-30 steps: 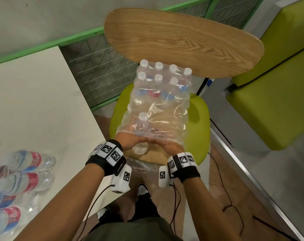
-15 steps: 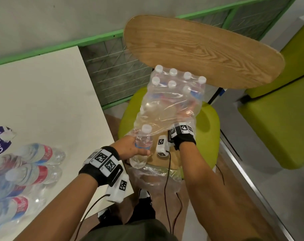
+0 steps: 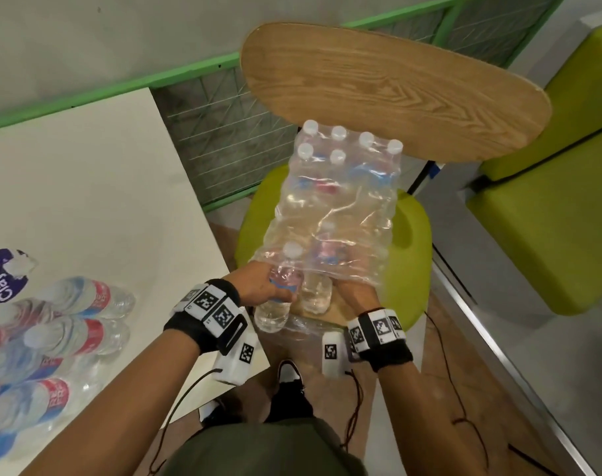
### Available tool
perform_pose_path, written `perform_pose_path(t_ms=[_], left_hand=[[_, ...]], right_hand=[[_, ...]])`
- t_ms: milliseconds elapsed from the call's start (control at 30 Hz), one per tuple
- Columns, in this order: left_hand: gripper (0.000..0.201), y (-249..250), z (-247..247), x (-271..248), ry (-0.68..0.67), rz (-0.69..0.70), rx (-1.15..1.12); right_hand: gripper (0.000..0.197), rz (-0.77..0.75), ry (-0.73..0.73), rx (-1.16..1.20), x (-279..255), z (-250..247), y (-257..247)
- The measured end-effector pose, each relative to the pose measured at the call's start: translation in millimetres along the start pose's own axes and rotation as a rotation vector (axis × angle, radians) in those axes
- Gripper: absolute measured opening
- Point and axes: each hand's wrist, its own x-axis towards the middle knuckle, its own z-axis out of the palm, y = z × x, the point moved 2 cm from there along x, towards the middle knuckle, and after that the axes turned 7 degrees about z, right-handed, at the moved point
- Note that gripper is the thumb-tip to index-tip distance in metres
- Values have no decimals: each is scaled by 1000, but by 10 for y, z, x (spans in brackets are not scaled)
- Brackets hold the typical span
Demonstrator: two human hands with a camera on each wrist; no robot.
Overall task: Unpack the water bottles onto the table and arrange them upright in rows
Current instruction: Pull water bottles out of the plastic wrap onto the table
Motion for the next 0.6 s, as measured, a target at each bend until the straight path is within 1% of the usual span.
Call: perform_pose_path(t_ms=[33,67,100,133,167,233,333,400,500,600], left_hand=[[53,-36,12,-56,-25,2,-13],[62,-76,16,-134,-43,9,-31],[71,-125,20,-234,-54,12,-47],[77,-191,19,-334,-62,14,-42],[78,-280,21,-434,-64,11,-20],[69,-505,19,-649,-37,-3,15],[60,-908,-14,-1033,94,-62,-13],[59,-1155,4,-1300,245,-87,-79],[61,-1450,62,-1661,476,-105,-126],[63,-1674,94,-1903,604,-139,-98]], right_hand=[[31,-13,-24,100,-72,12,5],[22,-32,-74,139,-153,30,17],[20,-87,-138,128,-225,65,15],[27,-150,-212,60,-274,114,38],[36,-192,-289,23,-348,151,25],[47,-251,-398,-86,-461,226,15],[56,-327,-476,-291,-506,474,-50],[64,-394,-500,-375,-548,731,-184],[66,-468,-547,-352,-637,1190,-458],[64,-515,-568,-304,-681,1664,-716]])
